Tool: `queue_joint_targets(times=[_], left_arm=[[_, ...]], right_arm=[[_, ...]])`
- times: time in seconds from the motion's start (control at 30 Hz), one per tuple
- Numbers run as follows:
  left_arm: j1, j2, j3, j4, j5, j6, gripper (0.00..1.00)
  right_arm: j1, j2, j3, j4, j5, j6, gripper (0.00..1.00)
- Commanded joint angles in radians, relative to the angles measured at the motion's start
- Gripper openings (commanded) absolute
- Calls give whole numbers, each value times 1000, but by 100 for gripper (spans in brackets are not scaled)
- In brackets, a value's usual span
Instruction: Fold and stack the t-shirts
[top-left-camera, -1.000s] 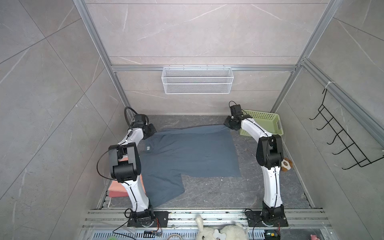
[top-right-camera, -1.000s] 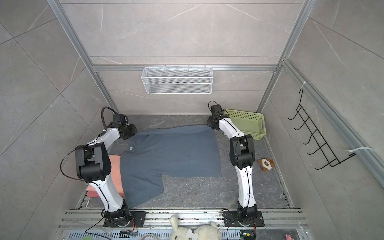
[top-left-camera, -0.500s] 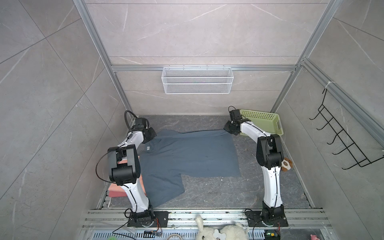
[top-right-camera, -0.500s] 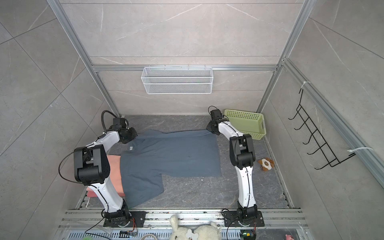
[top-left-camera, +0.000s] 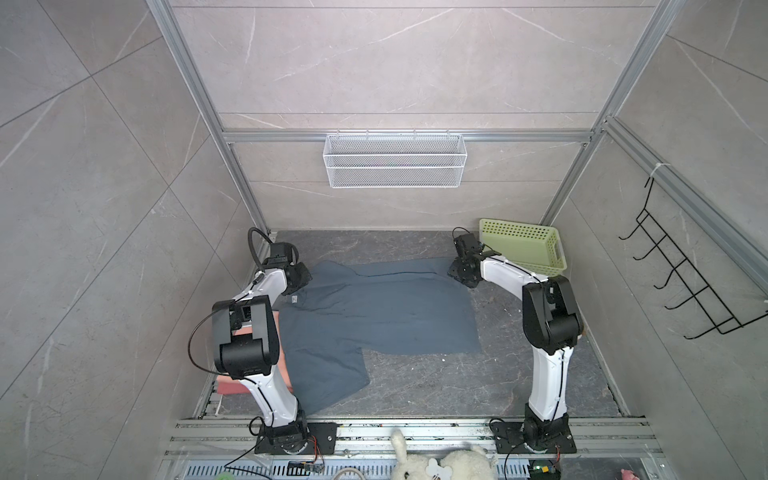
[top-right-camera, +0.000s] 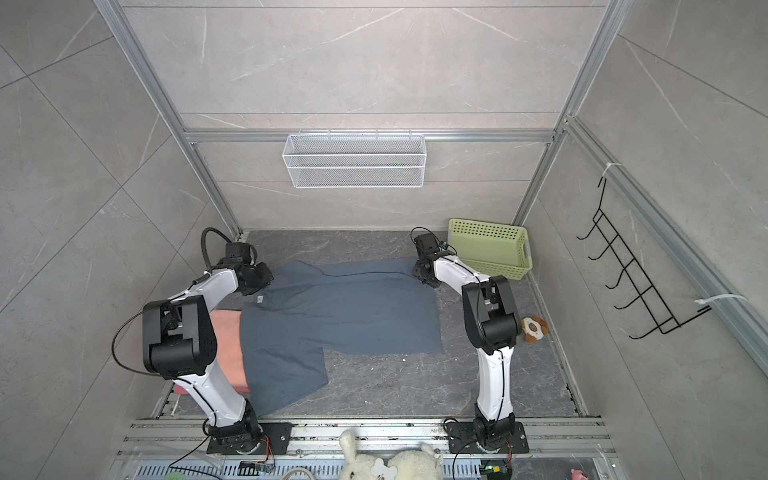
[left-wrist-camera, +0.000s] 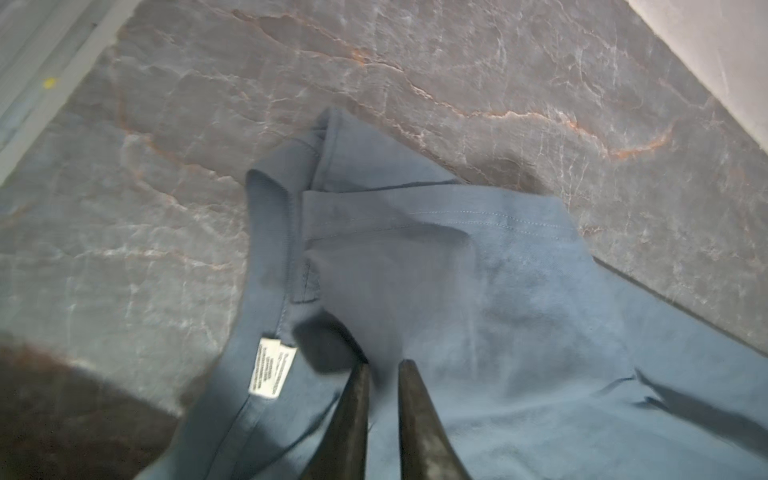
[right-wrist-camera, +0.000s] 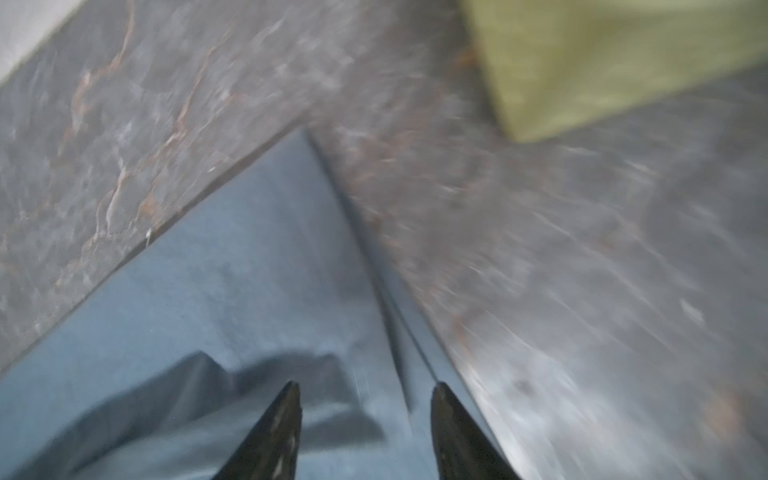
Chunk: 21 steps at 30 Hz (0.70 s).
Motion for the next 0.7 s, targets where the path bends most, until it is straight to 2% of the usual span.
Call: queue_joint_targets(times=[0.0,0.17,0.4,0.67], left_arm=[[8,-38,7,-9,-20,-13,33],[8,-24,28,9,-6,-10,40],[-2,100,205,-23,82,15,44],[-112,296,473,-155,49,47,48]], right_arm=[[-11,-59,-16,44,113,46,57],[-11,13,111,37,11,35,57],[26,156,268,69,-169,37,56],[59,328,433,-26,-327,13,54]])
